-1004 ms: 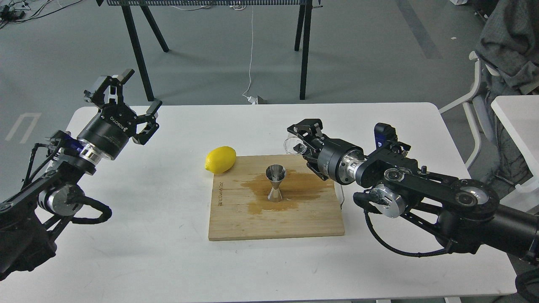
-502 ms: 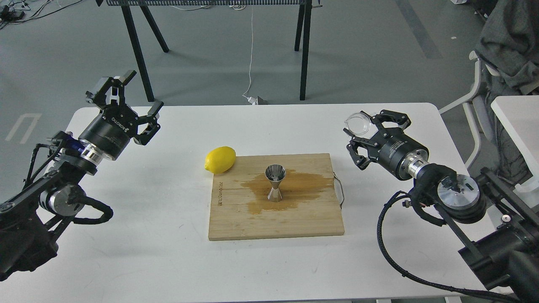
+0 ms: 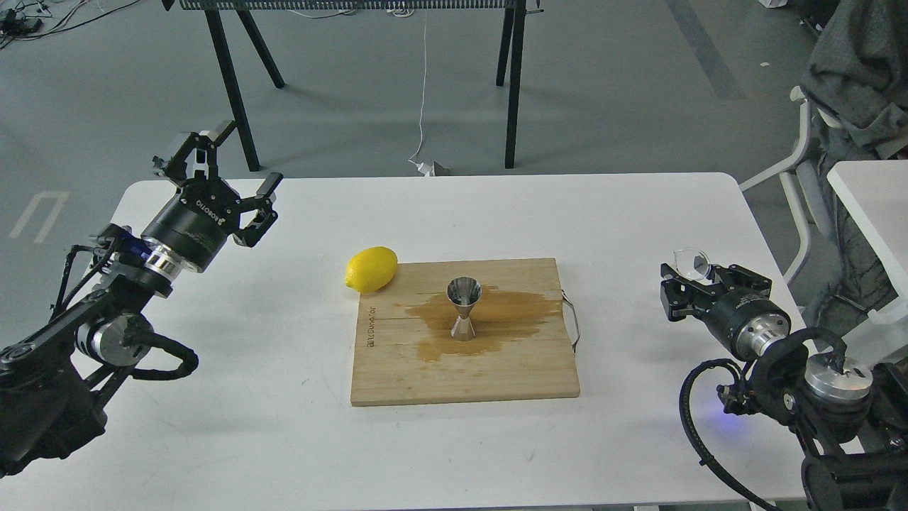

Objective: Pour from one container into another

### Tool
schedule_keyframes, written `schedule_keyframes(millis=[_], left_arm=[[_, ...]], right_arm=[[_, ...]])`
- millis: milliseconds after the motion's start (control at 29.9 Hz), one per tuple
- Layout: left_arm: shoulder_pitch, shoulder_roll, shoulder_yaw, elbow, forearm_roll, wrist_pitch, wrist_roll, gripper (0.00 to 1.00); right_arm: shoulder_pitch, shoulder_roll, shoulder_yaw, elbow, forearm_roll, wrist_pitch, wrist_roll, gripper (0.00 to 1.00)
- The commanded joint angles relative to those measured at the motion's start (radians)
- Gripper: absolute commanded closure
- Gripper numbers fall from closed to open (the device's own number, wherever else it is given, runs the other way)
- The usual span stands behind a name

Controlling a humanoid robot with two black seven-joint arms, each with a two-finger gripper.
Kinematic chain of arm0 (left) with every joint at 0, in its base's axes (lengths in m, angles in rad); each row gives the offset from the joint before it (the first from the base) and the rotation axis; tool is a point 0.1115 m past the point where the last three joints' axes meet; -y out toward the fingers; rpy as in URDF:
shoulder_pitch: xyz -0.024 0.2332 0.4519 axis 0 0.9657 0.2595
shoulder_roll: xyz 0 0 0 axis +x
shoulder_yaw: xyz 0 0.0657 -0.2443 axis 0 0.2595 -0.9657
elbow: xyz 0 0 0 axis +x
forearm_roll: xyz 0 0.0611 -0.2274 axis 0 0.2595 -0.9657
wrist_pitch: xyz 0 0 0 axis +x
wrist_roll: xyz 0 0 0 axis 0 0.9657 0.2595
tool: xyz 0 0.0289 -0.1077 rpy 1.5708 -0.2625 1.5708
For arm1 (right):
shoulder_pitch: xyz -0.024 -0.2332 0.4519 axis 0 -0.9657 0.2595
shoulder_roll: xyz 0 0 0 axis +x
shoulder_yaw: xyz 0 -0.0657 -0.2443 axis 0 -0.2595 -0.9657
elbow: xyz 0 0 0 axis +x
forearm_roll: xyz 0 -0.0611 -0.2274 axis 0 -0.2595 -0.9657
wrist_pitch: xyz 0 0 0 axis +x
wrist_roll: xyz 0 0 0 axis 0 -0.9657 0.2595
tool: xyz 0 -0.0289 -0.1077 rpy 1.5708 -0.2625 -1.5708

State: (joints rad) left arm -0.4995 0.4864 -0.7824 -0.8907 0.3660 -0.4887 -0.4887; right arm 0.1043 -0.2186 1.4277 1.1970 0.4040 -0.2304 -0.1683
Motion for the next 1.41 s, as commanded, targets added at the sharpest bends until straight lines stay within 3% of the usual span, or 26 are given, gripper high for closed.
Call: schedule_keyframes(millis=[0,1171,1305,1372], left_arm=[[0.001,0.0,0.0,0.002,0.001,0.0,0.0,0.05],[0.016,0.0,0.002,0.002,0.001,0.0,0.0,0.05],[0.016,0.0,0.002,0.004,0.001,0.0,0.0,0.05],[0.016,0.0,0.002,0.004,0.001,0.0,0.0,0.05]], right_arm=[[0.0,0.016,0.002,-0.068,0.01,-0.001,0.001,0.52],[0.015,0.041,-0.013,-0.119,0.009,-0.001,0.007,0.44],[0.015,0.039,-0.013,-0.117,0.009,-0.004,0.007,0.37],[0.014,0.039,-0.013,-0.116,0.009,-0.007,0.006,0.26]])
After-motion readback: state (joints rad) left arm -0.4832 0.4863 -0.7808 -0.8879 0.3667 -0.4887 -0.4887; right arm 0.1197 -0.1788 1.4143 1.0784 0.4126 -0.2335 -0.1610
